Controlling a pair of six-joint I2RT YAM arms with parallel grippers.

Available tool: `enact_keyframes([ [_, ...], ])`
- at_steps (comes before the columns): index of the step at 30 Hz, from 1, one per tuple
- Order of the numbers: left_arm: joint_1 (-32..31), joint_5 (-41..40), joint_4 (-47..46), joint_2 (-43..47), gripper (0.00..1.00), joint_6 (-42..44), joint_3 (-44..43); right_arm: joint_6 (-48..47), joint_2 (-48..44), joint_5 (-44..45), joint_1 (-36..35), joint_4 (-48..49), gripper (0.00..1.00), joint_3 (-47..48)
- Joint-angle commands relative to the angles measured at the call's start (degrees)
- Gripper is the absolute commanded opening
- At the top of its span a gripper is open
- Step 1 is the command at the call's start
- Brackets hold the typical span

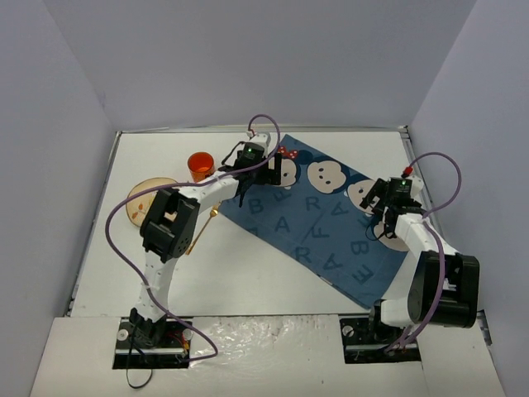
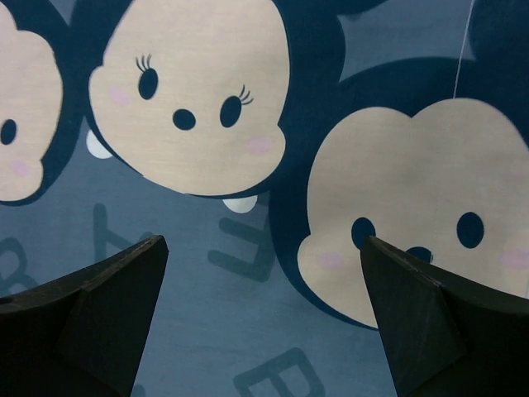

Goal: Set the dinner table for one person

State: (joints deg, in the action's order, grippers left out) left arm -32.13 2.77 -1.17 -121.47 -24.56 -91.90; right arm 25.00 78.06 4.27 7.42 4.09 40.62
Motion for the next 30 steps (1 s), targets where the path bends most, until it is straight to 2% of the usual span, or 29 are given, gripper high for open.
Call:
enact_keyframes([
  [1,0.5,-1.9,1.6,-0.4,0.97,-2.5,-2.6,1.8,3.1,-0.9,0.0,3.0,1.00,0.0],
  [15,3.4,-4.8,8.6,-6.1,0.97,-2.7,-4.4,5.9,11.1,-3.6,0.1,5.5,0.98,-1.6],
  [30,5.2,-1.0,9.2,-12.0,0.97,-0.2,-13.4,7.5,10.9,-4.4,1.4,6.0,0.98,-3.2],
])
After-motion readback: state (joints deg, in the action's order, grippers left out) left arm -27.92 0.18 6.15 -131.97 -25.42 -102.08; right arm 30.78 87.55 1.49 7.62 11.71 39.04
